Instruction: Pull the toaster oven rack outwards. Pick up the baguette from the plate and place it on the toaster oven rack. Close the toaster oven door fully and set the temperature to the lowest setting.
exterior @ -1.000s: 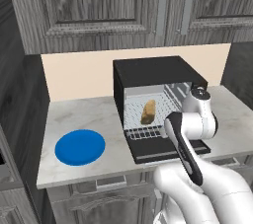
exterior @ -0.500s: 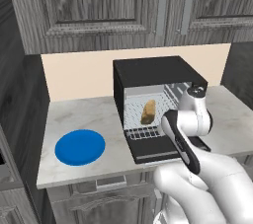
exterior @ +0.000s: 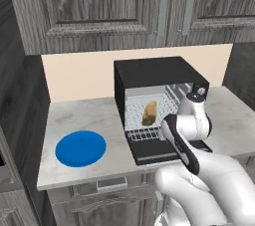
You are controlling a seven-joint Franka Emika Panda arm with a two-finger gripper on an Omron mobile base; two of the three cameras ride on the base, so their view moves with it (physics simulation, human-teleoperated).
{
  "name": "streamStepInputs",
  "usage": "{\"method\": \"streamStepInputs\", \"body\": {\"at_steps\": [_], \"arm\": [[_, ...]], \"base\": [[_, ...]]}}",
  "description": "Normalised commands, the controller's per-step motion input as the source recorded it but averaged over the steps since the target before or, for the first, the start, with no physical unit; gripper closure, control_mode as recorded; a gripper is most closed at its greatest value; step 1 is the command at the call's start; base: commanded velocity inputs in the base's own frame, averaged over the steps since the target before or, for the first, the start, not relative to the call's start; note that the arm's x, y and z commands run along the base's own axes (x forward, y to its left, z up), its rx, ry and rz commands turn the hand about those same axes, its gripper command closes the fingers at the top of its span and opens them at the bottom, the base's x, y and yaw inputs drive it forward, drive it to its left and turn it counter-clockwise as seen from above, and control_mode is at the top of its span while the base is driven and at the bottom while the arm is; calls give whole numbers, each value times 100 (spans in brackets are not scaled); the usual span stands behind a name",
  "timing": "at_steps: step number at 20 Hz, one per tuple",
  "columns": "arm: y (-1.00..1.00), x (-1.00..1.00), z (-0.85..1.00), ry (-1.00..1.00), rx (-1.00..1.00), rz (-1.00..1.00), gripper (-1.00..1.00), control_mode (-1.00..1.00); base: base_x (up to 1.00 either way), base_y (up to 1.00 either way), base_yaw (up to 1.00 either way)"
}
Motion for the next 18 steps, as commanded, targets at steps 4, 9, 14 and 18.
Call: {"method": "streamStepInputs", "body": {"at_steps": [4, 9, 14, 18], "arm": [[0, 0, -44, 0, 0, 0, -100, -100], [0, 1, -16, 0, 0, 0, -100, -100], [0, 13, -23, -5, 0, -1, -100, -100], [0, 14, -17, -8, 0, -1, -100, -100]], "base": [[0, 0, 0], [0, 0, 0], [0, 0, 0], [0, 0, 0]]}}
